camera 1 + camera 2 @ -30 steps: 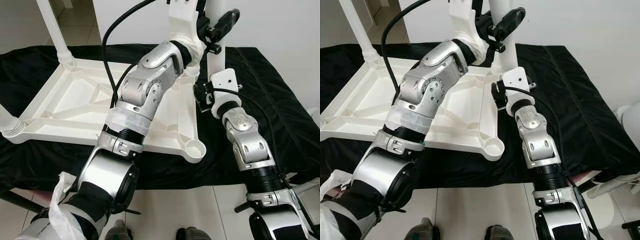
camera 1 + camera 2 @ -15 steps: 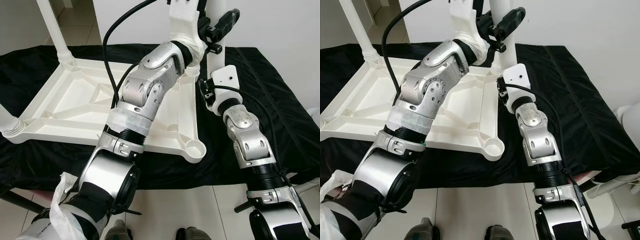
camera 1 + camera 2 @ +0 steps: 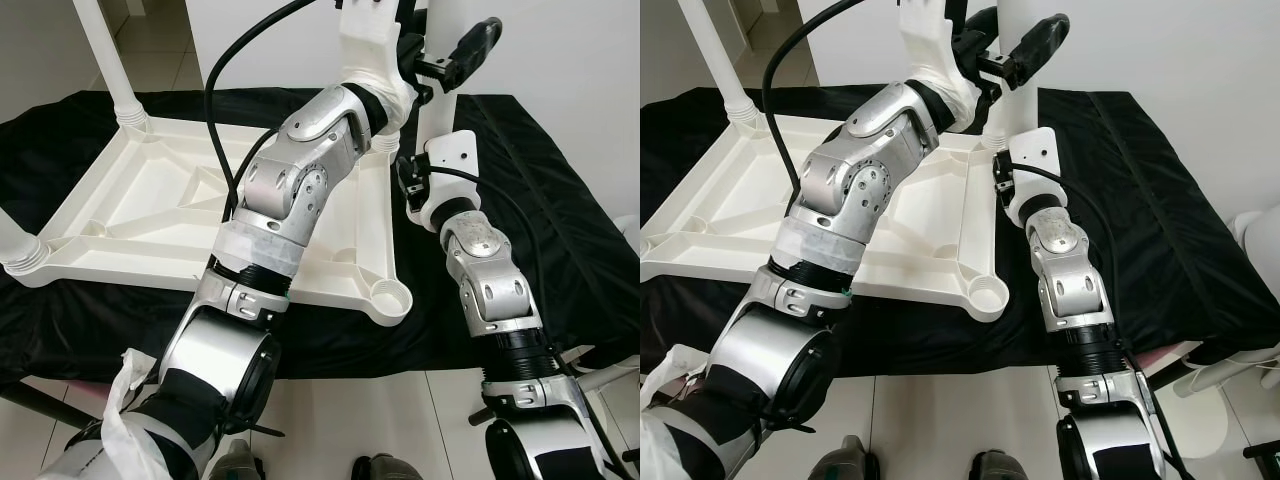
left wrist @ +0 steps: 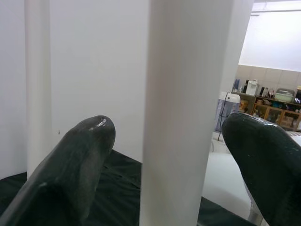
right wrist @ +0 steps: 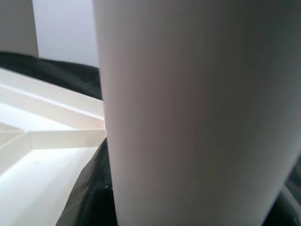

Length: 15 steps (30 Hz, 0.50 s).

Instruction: Building children table

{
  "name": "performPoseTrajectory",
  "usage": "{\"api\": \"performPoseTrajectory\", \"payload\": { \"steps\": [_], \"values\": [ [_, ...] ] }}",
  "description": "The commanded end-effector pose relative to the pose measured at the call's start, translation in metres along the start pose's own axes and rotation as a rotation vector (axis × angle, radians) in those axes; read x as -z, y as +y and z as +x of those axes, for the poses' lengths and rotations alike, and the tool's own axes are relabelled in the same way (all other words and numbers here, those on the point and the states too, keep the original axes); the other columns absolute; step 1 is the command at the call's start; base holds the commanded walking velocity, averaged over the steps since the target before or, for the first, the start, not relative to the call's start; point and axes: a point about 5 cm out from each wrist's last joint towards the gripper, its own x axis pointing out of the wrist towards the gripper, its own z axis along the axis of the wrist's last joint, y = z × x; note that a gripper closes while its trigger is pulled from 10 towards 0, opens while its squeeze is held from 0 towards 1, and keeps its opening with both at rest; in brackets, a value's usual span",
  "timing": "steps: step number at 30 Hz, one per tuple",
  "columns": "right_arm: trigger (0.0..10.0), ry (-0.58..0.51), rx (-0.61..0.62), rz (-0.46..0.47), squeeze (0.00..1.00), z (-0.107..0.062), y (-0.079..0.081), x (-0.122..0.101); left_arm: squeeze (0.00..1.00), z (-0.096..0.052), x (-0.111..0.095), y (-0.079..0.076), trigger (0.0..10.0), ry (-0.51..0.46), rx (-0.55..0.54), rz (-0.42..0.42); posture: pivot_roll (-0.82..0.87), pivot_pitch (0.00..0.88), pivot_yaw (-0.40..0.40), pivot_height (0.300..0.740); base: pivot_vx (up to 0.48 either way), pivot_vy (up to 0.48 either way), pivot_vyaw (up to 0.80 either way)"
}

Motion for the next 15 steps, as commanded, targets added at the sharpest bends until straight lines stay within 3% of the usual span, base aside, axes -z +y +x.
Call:
{"api": "performPoseTrajectory", "payload": {
  "steps": [1,10,15],
  "values": [
    [10.0,0.002,0.023,0.021,0.00,-0.002,-0.003,0.000,0.00,-0.001,0.001,-0.002,10.0,0.011,0.030,0.017,0.00,0.000,-0.002,0.740,0.000,0.000,0.00],
    [10.0,0.003,0.116,0.093,0.00,-0.004,-0.012,0.003,0.00,-0.008,0.009,0.009,10.0,0.045,-0.021,0.031,0.00,0.000,0.007,0.740,0.000,0.000,0.00],
    [10.0,0.014,0.155,0.121,0.00,-0.008,-0.016,0.006,0.00,-0.006,0.012,0.023,10.0,0.096,-0.136,0.060,0.00,0.000,0.002,0.740,0.000,0.000,0.00]
  ]
}}
